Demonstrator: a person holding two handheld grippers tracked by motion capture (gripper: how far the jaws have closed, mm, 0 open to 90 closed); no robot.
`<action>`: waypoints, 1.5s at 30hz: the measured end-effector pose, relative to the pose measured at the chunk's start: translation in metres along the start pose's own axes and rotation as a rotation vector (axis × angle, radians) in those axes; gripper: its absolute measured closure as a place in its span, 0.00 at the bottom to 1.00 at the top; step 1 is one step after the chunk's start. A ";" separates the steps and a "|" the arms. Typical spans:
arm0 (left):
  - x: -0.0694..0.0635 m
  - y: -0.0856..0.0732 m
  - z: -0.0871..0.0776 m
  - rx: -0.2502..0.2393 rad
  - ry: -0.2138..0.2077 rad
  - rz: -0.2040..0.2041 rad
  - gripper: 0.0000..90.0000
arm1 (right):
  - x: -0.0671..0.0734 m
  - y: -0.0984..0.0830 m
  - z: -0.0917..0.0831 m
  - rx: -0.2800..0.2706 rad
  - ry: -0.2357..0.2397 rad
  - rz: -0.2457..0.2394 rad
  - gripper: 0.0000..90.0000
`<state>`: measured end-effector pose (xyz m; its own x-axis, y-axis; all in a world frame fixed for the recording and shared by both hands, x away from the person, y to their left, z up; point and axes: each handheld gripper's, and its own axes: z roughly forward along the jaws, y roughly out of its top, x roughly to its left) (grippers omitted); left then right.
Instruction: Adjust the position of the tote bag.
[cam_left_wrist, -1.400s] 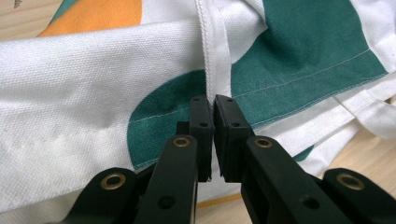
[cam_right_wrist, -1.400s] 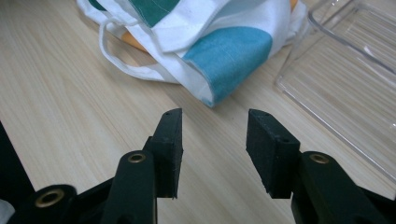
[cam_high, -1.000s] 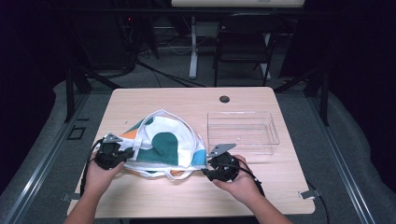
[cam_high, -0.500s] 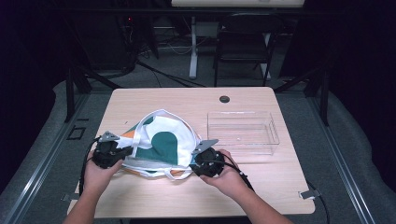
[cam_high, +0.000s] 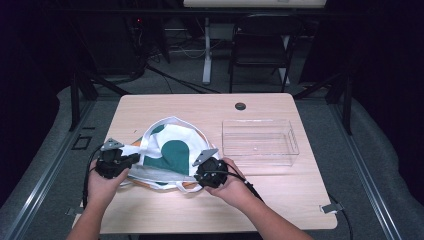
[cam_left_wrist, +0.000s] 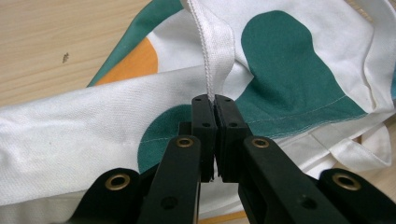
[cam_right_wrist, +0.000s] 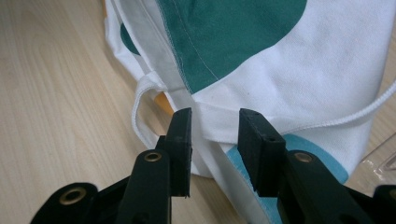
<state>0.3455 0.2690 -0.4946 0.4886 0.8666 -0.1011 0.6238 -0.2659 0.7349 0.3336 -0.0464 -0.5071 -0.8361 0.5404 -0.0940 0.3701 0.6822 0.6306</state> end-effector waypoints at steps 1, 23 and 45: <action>0.001 0.000 0.000 -0.002 -0.001 -0.001 0.98 | 0.000 0.001 0.001 0.001 -0.003 -0.007 0.71; 0.003 0.000 -0.002 -0.015 -0.008 -0.021 0.98 | 0.019 0.026 0.031 0.074 -0.100 -0.222 0.54; 0.006 0.000 -0.003 -0.017 -0.018 -0.034 0.98 | 0.030 0.032 0.043 0.112 -0.155 -0.303 0.79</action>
<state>0.3461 0.2753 -0.4930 0.4782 0.8674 -0.1375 0.6299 -0.2296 0.7420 0.3380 0.0126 -0.5234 -0.8468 0.3671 -0.3849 0.1637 0.8683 0.4682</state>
